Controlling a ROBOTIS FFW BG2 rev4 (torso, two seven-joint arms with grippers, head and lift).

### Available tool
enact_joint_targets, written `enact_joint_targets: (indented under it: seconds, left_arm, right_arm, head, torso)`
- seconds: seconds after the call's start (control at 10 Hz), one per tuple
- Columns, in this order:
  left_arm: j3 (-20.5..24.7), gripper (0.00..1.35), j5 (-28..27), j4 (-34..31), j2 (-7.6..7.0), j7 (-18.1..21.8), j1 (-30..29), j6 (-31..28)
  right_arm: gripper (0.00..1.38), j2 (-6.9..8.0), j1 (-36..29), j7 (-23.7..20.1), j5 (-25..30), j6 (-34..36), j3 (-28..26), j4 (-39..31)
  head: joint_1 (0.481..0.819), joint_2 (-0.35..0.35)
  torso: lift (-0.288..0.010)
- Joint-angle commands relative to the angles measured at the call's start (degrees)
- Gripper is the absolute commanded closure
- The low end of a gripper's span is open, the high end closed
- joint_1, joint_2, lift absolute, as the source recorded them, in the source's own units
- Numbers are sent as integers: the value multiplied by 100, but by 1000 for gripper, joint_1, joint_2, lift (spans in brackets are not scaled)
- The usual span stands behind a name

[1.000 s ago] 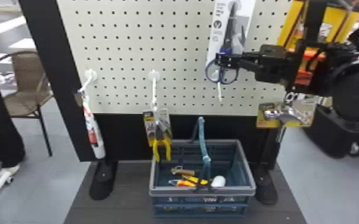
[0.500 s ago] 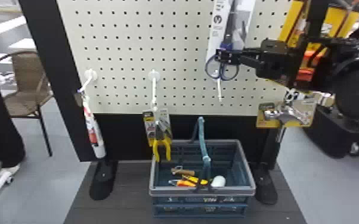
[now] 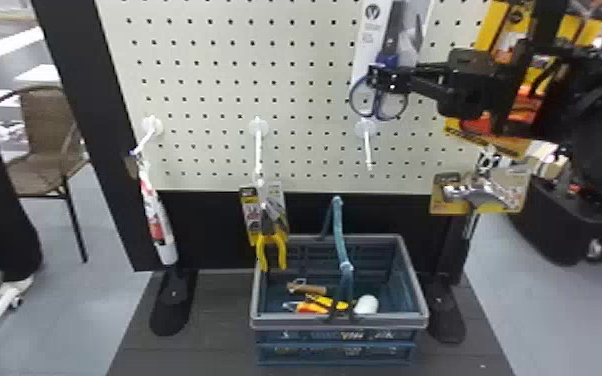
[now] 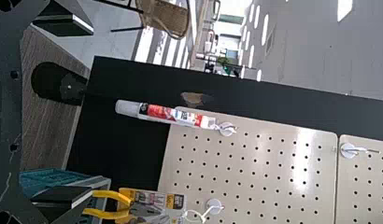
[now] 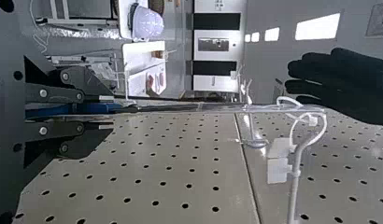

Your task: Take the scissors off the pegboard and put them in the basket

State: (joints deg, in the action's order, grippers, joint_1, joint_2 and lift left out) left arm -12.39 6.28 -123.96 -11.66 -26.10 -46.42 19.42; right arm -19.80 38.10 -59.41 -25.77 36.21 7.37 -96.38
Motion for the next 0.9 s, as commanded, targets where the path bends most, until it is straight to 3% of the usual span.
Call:
enact_joint_targets:
  seconds: [0.0,0.5,0.8]
  left_arm:
    - [0,102,5,-1,-3,0,0,0]
    - [-18,102,5,-1,5,0,0,0]
    - [-27,102,22,-1,5,0,49,9]
  right_arm:
    - [1269,-6,-48,9,11,9,-87,-171]
    - [1269,134,-848,264,-33,220,-737,-1043]
    - [1269,415,-1463,413,-112,211,-1159,-1141]
  head:
    - [549,0]
    - [549,0]
    - [549,0]
  torso:
    - [-100]
    - [-100]
    - [-100]
